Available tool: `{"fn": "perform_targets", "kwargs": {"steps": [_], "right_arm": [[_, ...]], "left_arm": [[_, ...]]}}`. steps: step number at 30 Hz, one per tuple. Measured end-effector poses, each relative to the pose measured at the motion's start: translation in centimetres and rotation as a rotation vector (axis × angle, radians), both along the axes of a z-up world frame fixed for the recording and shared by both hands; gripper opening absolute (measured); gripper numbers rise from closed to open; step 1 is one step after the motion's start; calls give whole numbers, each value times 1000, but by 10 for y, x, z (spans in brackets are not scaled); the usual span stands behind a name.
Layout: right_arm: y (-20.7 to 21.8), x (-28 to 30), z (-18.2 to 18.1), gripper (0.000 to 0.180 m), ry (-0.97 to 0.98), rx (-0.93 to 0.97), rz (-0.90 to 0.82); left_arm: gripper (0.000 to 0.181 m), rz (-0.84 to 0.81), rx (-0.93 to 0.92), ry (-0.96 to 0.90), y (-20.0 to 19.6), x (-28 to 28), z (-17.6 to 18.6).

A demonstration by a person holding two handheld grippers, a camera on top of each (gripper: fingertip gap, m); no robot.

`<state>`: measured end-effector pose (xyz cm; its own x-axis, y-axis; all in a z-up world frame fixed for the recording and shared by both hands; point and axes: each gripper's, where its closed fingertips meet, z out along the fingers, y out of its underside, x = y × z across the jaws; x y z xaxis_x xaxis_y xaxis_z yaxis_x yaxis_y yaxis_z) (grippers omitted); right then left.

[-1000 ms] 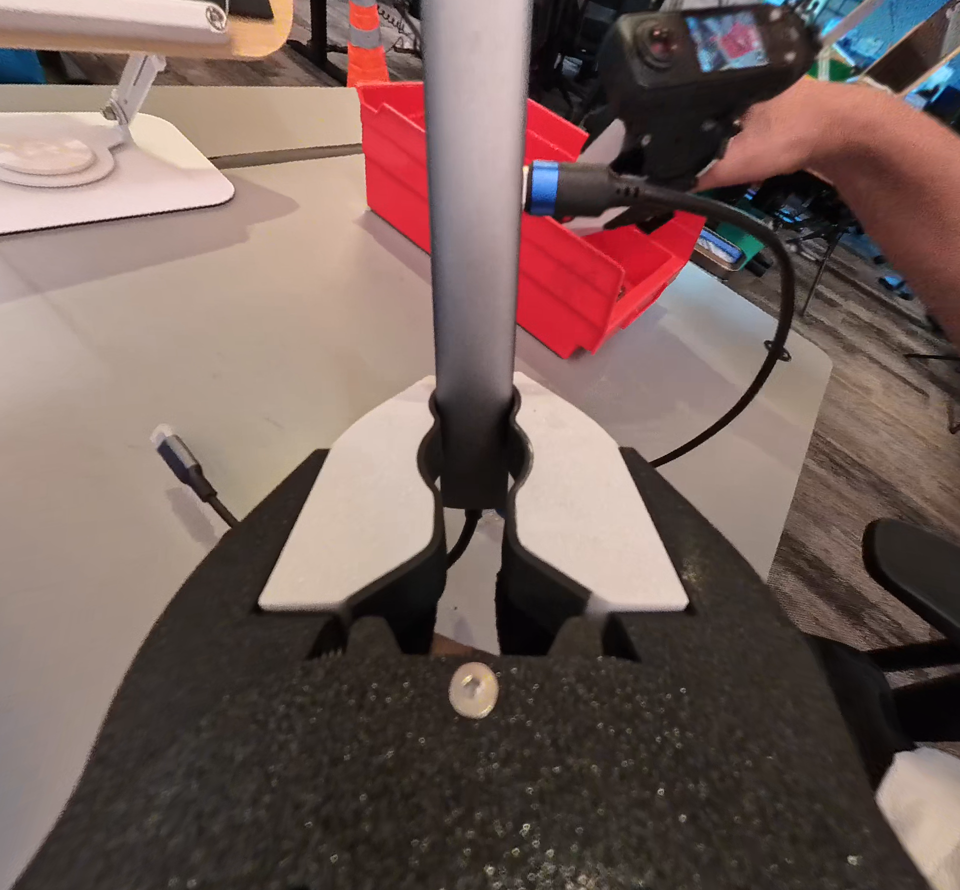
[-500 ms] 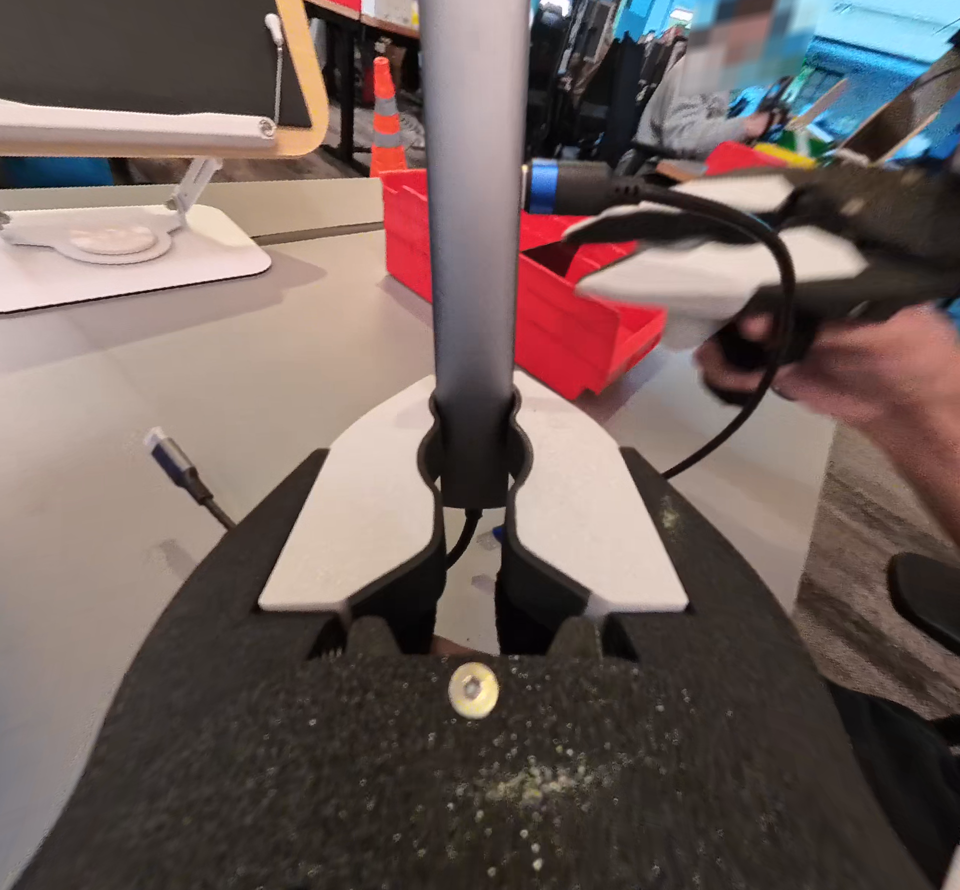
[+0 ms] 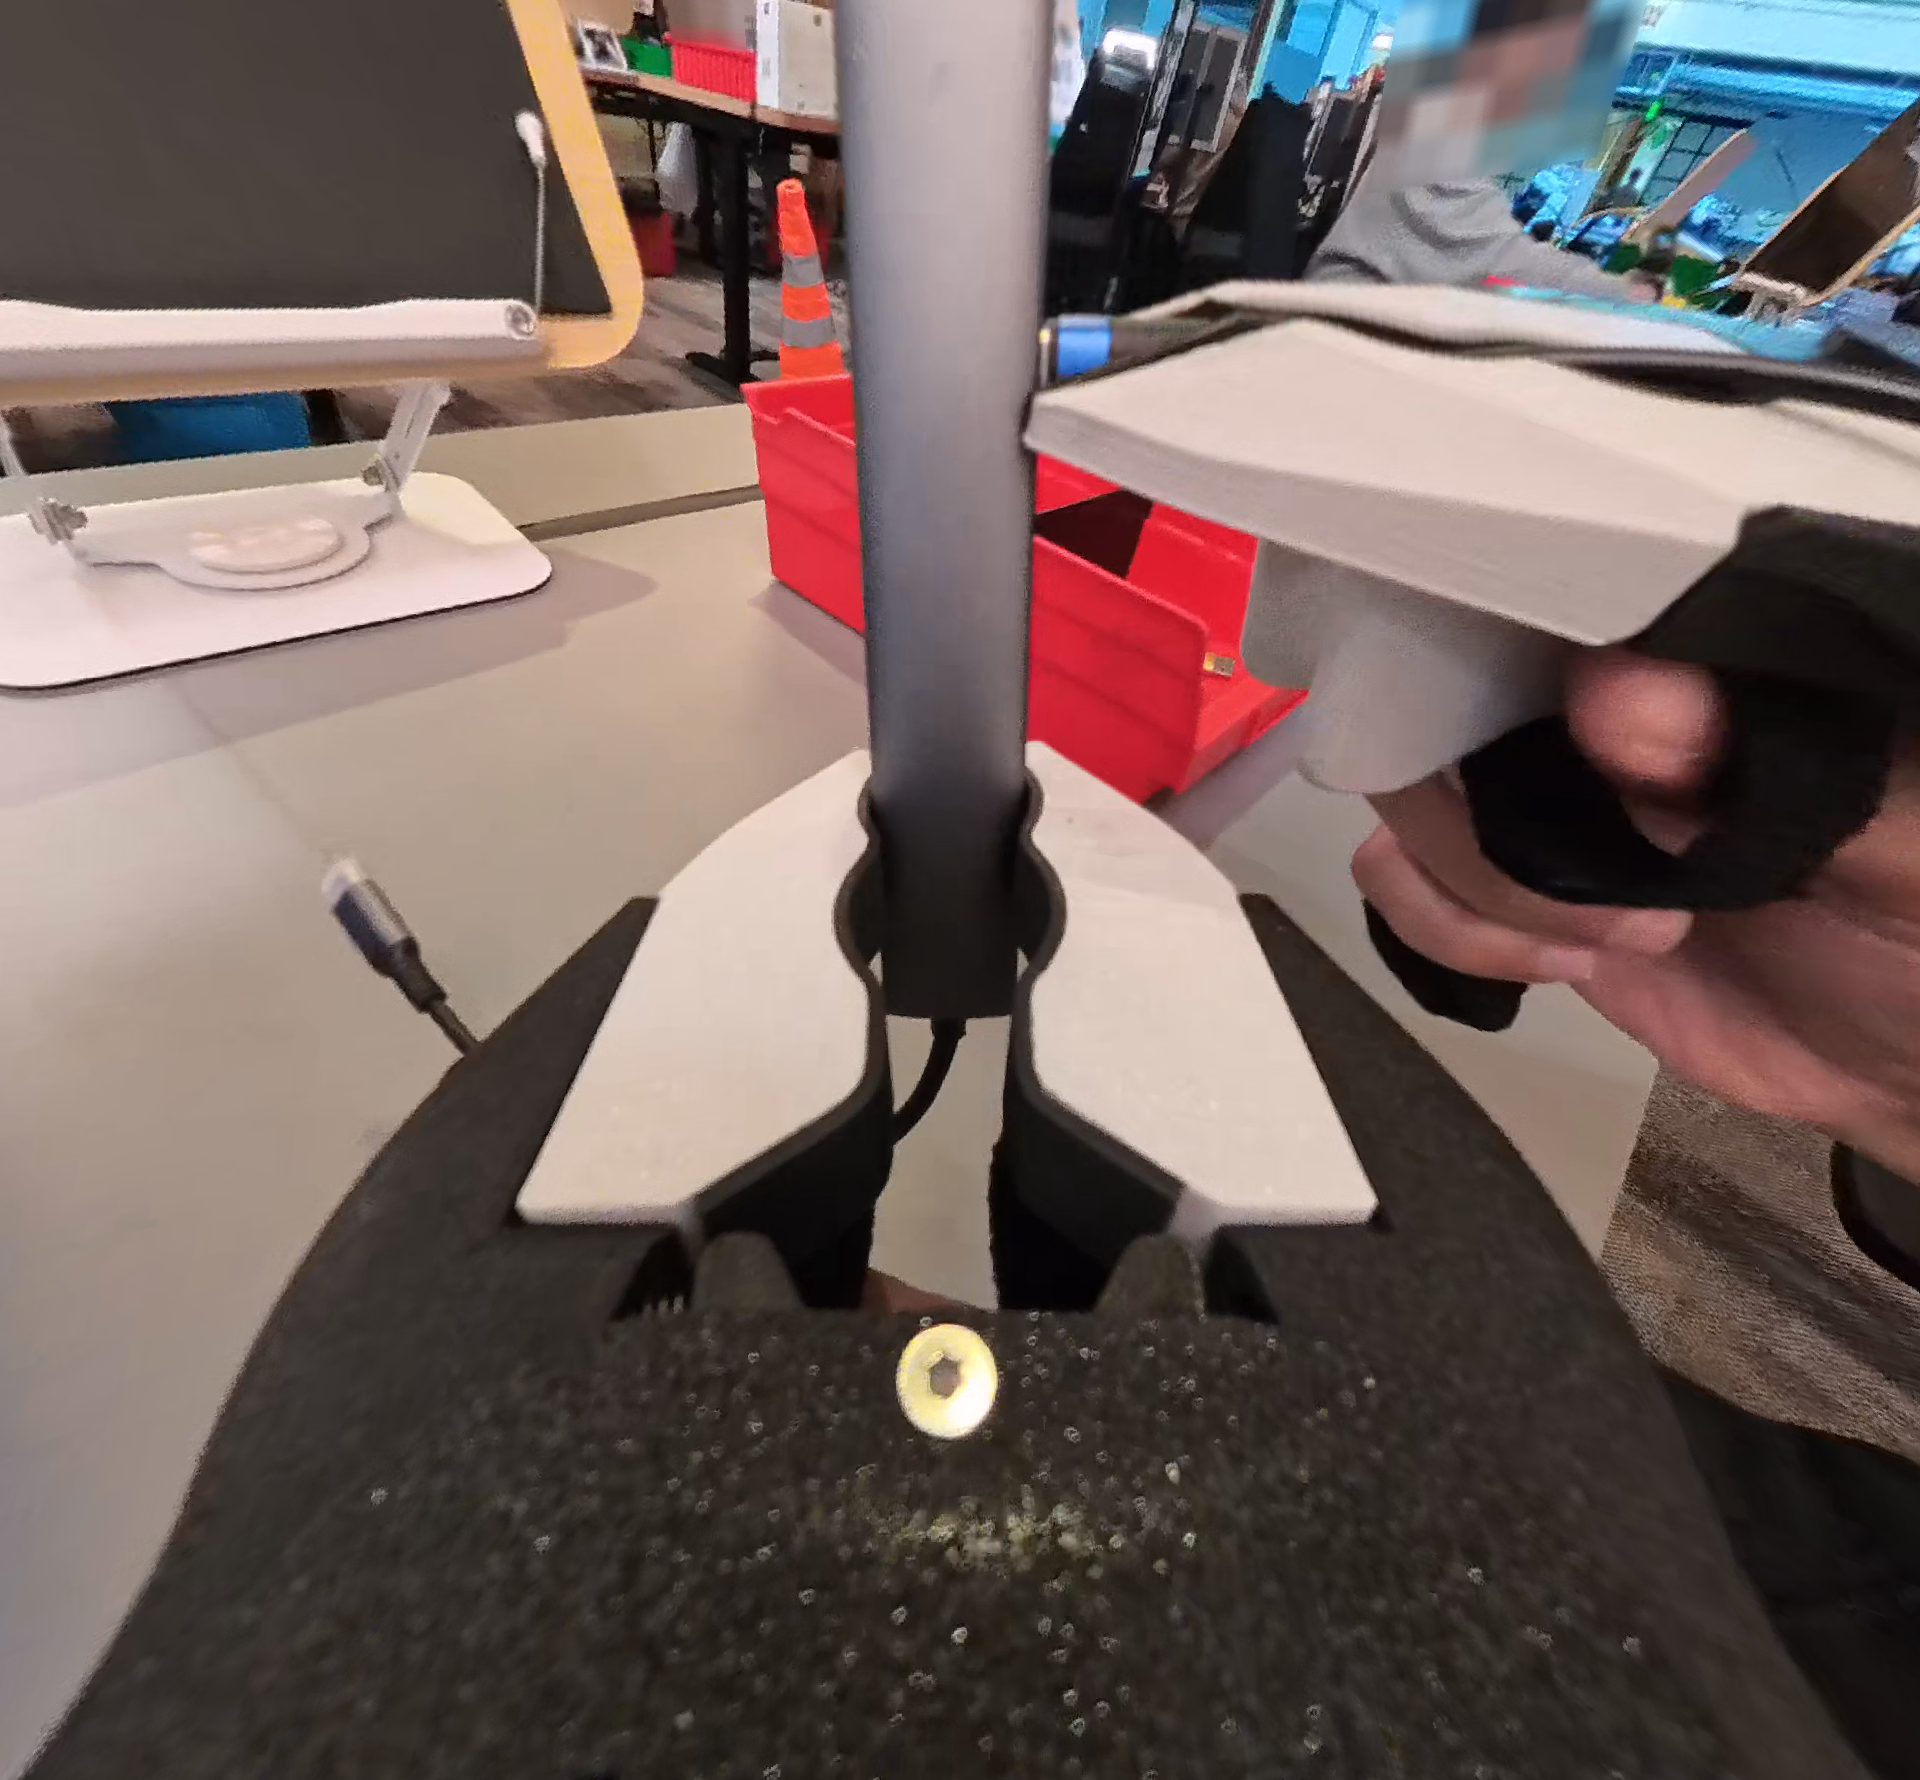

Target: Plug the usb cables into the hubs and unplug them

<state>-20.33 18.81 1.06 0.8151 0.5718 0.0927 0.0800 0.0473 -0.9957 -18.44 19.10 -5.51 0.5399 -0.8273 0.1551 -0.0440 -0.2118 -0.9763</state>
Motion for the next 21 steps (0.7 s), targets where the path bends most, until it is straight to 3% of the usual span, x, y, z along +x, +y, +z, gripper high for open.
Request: {"fn": "perform_targets", "kwargs": {"steps": [4, 11, 21], "right_arm": [[-4, 0, 0, 6, 56, -29, 28], [-12, -13, -14, 5, -27, -105, 113], [-7, -11, -17, 5, 24, -97, 21]], "left_arm": [[19, 1, -13, 14, -1, 1, 0], [23, -17, 63, 3, -1, 0, 17], [20, 23, -10, 8, 12, -11, 10]]}}
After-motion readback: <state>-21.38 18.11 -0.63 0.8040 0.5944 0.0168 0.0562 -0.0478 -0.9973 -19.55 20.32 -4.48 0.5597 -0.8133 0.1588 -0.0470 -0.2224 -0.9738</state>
